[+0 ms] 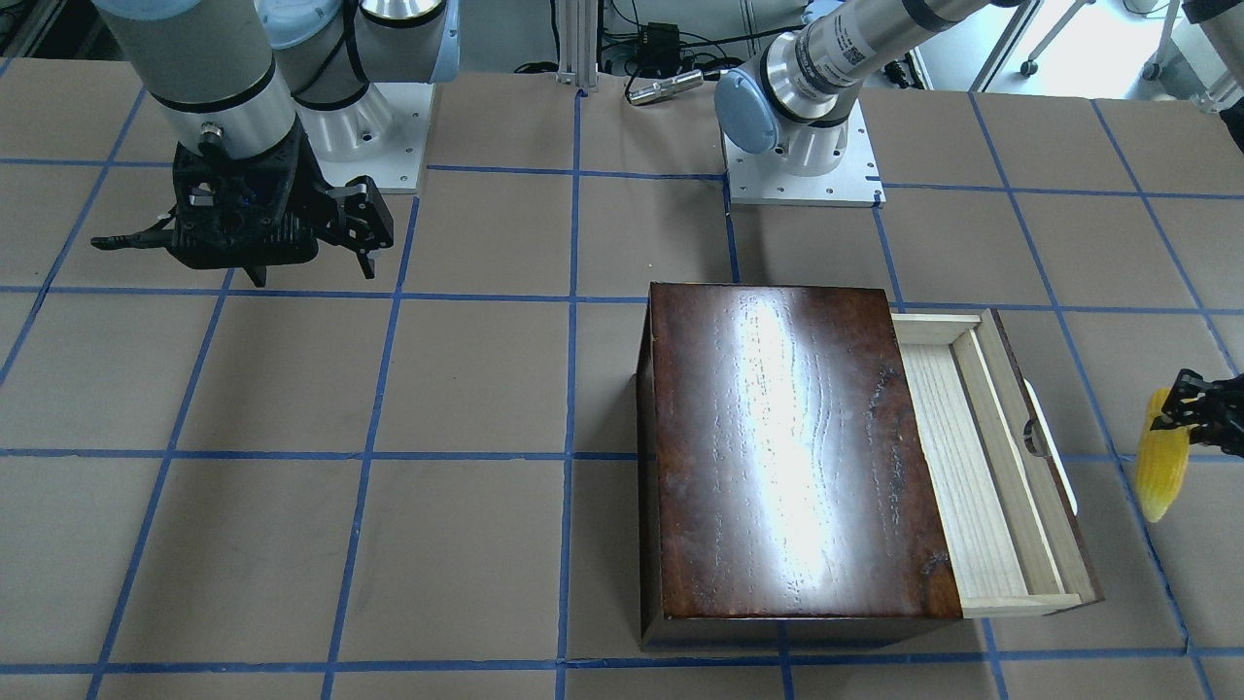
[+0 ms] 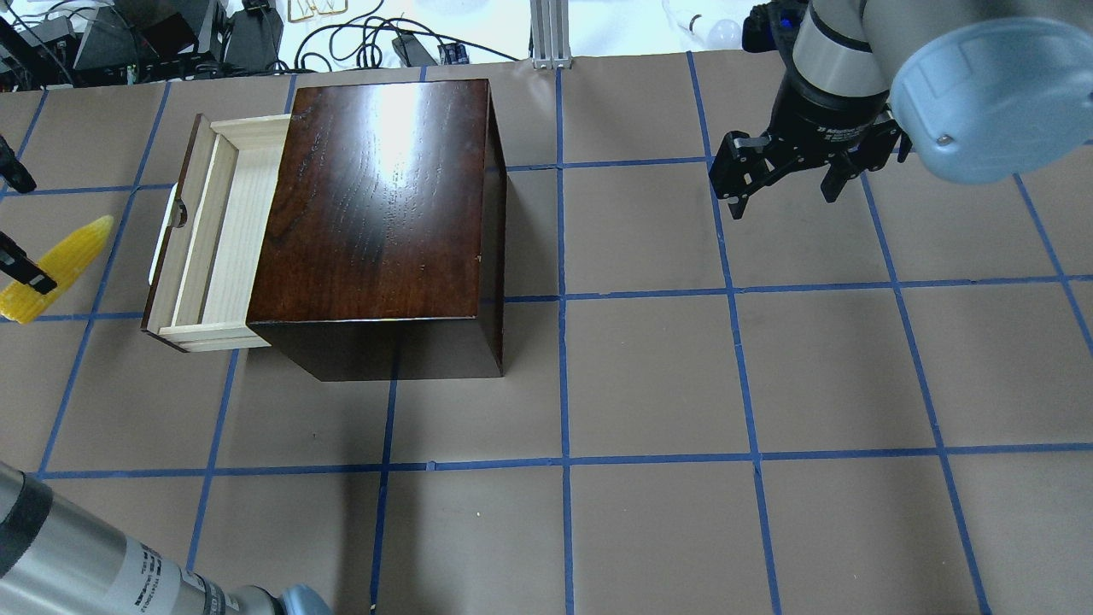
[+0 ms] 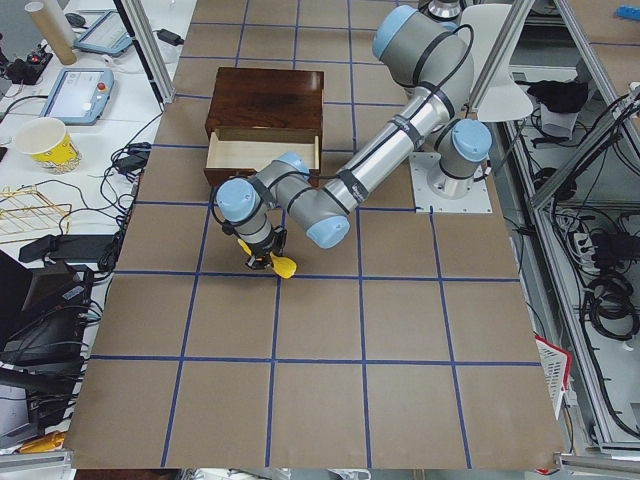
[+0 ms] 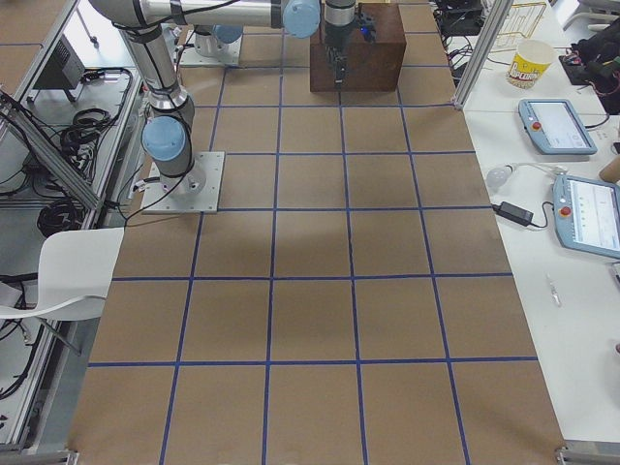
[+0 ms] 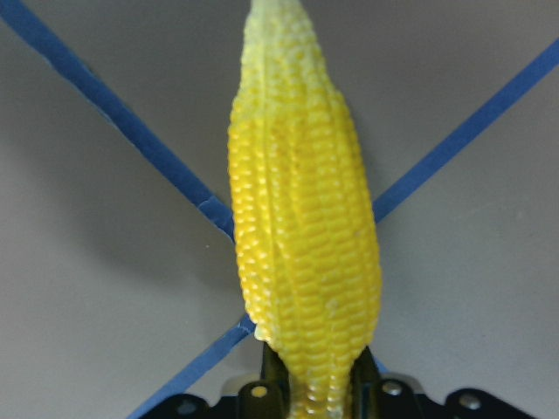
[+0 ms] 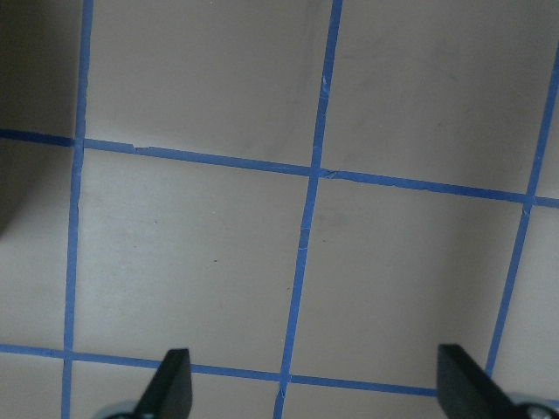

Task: Open drawer and put corn inside
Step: 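Lift the corn and carry it with the left gripper over the drawer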

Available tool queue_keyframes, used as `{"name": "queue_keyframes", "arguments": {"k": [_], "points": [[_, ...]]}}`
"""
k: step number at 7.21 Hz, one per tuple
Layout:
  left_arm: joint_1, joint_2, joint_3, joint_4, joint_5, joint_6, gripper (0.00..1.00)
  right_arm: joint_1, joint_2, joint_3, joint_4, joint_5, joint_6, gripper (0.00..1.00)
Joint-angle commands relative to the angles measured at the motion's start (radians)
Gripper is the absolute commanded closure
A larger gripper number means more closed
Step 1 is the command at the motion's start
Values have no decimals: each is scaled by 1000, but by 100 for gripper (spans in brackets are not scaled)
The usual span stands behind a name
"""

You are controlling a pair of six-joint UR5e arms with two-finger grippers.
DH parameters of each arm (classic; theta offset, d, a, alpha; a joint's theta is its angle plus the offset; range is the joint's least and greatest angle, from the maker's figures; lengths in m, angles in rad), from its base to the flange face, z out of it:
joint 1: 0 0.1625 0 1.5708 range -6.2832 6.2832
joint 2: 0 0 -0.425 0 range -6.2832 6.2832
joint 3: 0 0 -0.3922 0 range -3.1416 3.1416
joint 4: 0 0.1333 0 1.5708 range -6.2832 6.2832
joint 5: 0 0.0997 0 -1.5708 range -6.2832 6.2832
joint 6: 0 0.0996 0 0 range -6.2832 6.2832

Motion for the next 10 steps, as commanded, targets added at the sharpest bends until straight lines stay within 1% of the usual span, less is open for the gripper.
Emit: {"name": "queue_keyframes", "arguments": {"k": [1, 3, 5, 6, 9, 10], "points": [[-63, 70, 99, -148, 1, -194, 100, -3, 0, 0, 0, 0, 0, 0], [-128, 127, 104, -159, 0, -323, 100, 0, 0, 0, 0, 0, 0, 0], [-198, 165, 95, -182, -11, -492, 100, -3, -2, 2, 0, 2, 0, 0], [-233, 181, 91, -185, -14, -521, 100, 0, 0, 0, 0, 0, 0, 0], [-344, 155, 91, -174, -19, -822, 100, 0, 0, 0, 0, 0, 0, 0], [-369, 147, 90, -171, -43, -900, 100, 0, 0, 0, 0, 0, 0, 0]]}}
